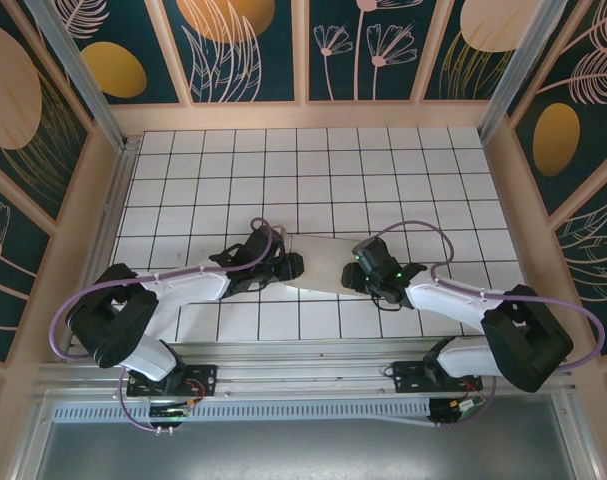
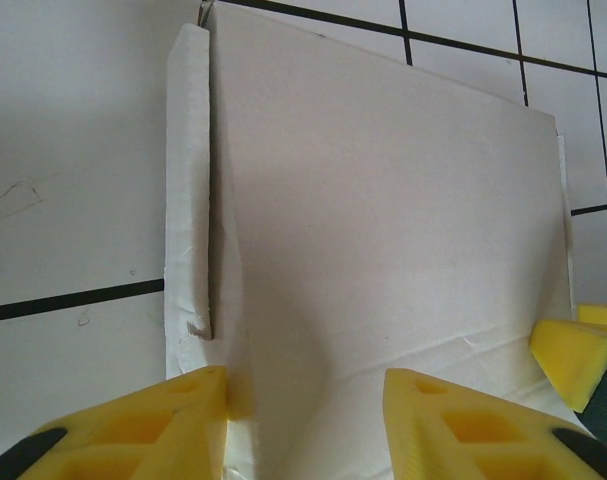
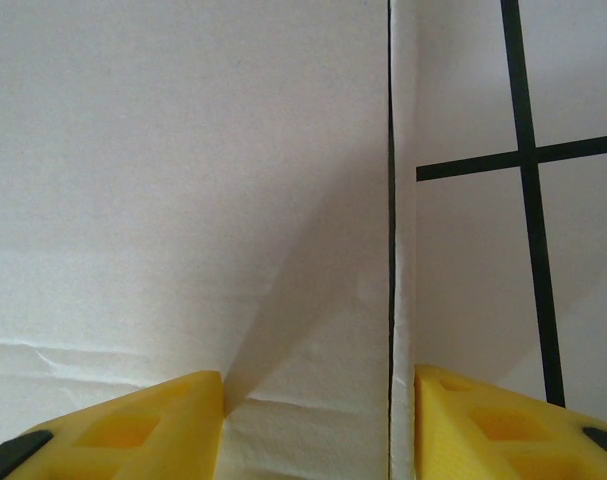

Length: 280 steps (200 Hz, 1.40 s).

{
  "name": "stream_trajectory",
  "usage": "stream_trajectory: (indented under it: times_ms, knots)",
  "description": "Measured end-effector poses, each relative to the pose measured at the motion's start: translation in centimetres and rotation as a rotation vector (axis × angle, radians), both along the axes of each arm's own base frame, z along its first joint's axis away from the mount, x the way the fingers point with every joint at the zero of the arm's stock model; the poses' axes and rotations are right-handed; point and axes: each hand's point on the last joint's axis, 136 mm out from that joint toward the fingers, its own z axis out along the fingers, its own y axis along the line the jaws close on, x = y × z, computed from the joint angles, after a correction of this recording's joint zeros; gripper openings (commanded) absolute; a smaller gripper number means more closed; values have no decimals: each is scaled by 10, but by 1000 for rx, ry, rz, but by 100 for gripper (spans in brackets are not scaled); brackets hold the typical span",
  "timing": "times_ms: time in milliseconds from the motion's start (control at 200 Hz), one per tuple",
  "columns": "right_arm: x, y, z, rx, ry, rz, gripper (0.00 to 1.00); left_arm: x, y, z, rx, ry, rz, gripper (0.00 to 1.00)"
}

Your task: Fold the paper box

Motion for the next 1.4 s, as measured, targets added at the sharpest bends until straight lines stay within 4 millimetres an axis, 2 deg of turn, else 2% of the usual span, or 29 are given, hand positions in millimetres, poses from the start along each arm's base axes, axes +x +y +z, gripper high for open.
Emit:
stream_trajectory:
  times_ms: [185, 380, 551, 866, 1036, 1401]
  knots:
    - [0, 0, 0, 0, 0, 0, 50, 0, 1, -1, 7, -3, -6, 41]
    - [1, -2, -1, -10, -1, -8, 47, 0, 1, 2, 21, -14, -23, 28]
    - [5, -4, -2, -24, -9, -22, 45, 5, 0, 8, 17, -23, -16, 24]
    - [9, -3, -3, -33, -12, -26, 43, 5, 5, 6, 54, -17, -13, 17]
    - [13, -2, -4, -47, -14, -30, 42, 6, 5, 9, 35, -11, 12, 9]
    - [16, -3, -4, -64, -19, -40, 42, 11, -4, 20, -88, 23, 73, 9]
